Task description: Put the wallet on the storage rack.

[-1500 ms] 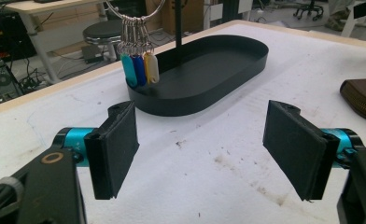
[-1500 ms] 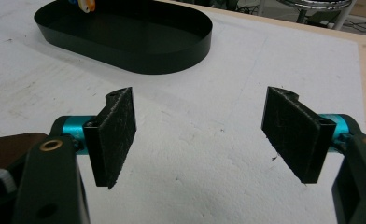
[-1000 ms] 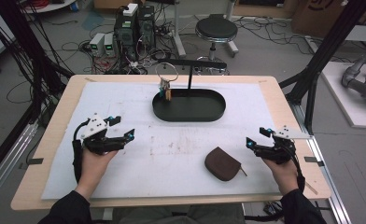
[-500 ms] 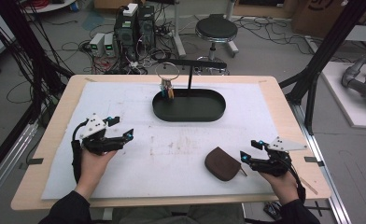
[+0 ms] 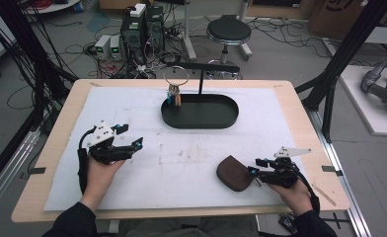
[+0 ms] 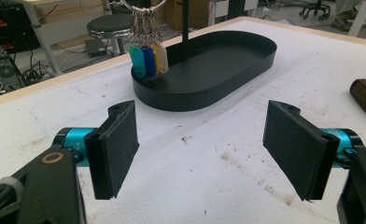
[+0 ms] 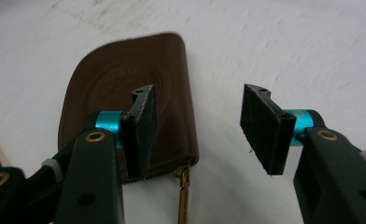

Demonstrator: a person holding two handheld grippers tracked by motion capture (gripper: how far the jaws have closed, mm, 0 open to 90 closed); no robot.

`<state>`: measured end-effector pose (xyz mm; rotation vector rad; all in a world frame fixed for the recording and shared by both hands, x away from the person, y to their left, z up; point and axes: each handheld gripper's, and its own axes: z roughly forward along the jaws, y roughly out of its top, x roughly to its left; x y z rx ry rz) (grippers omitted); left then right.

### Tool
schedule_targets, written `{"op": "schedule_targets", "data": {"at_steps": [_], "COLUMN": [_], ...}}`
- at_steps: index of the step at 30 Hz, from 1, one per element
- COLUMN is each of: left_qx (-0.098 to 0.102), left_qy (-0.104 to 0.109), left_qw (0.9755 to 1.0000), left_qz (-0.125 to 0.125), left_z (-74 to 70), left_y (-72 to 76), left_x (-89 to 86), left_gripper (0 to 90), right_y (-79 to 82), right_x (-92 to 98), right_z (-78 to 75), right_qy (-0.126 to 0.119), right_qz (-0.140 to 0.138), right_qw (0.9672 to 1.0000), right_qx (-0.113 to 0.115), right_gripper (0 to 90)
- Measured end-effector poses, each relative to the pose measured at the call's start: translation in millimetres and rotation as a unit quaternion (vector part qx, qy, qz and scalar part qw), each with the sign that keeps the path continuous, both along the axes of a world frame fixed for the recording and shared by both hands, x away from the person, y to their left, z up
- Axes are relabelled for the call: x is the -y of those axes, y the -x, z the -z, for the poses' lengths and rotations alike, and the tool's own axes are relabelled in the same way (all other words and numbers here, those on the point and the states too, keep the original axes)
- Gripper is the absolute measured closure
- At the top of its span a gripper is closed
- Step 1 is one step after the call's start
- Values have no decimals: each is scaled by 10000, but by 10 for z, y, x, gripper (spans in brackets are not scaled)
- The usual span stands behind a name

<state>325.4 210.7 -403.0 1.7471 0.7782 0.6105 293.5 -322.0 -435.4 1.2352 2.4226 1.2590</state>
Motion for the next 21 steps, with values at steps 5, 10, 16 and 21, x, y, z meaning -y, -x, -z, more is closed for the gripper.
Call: {"op": "schedule_targets", "data": {"at_steps": [5,10,16,21], "left_qx": [-8,3,8,22], "left_qy": [20,3,-30,-39], "left_qw": [10000,10000,10000,9999], "left_qz": [13,17,59,109], "left_z": [7,5,2,-11], "left_y": [-9,-14,-20,-22], "left_x": [5,32,70,117], "left_gripper": [263,263,263,263], "right_y": [-51,-102,-74,-18], "right_x": [7,50,0,-76], "right_z": [37,76,30,-83], "right_qy": [-141,-587,-379,-325], "right_qz": [45,-136,-261,-402], "right_qw": [9987,9935,9957,9983], "right_qx": [-491,-961,-808,-278], "right_gripper": [471,677,753,821]}}
